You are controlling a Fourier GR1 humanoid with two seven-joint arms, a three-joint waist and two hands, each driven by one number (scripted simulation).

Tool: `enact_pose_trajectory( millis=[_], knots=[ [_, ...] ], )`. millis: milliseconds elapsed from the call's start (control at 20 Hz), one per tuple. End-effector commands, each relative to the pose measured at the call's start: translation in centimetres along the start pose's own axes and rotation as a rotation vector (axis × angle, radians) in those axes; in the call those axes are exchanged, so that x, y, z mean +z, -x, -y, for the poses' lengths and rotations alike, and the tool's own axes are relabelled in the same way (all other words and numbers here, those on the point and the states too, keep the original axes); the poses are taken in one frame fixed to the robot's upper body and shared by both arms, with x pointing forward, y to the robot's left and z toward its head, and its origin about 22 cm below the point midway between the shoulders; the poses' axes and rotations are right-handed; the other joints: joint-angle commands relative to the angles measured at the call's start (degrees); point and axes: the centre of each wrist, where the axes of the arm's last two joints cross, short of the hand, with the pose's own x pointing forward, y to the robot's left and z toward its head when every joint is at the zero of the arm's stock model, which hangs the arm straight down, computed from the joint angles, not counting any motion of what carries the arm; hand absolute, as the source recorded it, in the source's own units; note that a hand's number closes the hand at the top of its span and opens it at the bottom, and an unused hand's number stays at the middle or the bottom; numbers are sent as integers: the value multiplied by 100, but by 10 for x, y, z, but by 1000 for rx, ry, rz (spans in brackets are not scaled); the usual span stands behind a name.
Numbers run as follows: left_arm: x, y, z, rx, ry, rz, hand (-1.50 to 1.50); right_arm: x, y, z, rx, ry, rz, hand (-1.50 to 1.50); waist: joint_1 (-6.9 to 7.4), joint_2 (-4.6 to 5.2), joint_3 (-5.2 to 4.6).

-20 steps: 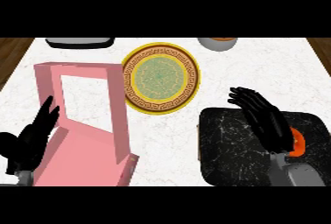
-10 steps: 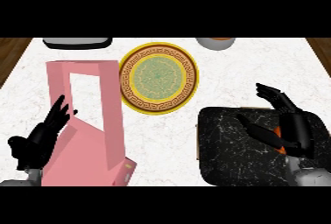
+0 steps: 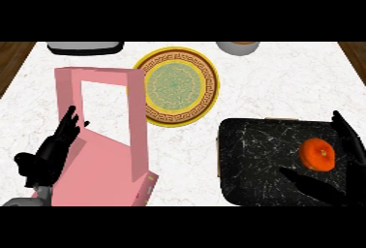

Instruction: Pick the squash from the tray and place it in the plate

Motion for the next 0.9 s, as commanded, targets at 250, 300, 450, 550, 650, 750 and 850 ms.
enact_pose_trajectory(
  millis=[250,300,450,550,650,750,850],
  knots=[
    [-7,1,8,18,11,-17,0,9,-28,60,376,-169,-197,-150,-29,27,-41],
    [2,3,13,11,7,0,0,8,-31,58,430,-210,-225,-150,45,24,-43],
    [-2,3,8,11,-1,8,0,1,-46,72,529,-309,-313,-150,39,26,-44],
    [-4,10,13,24,8,14,0,11,-61,63,508,-331,-341,-150,20,27,-37],
    [-3,-12,7,23,23,8,0,-10,-56,58,506,-327,-398,-150,124,31,-27],
    [-6,6,11,20,6,-8,0,-16,-57,61,505,-346,-429,-150,84,36,-28],
    [-7,-4,9,28,7,-8,0,-5,-61,72,558,-387,-466,-150,50,24,-27]
  ],
)
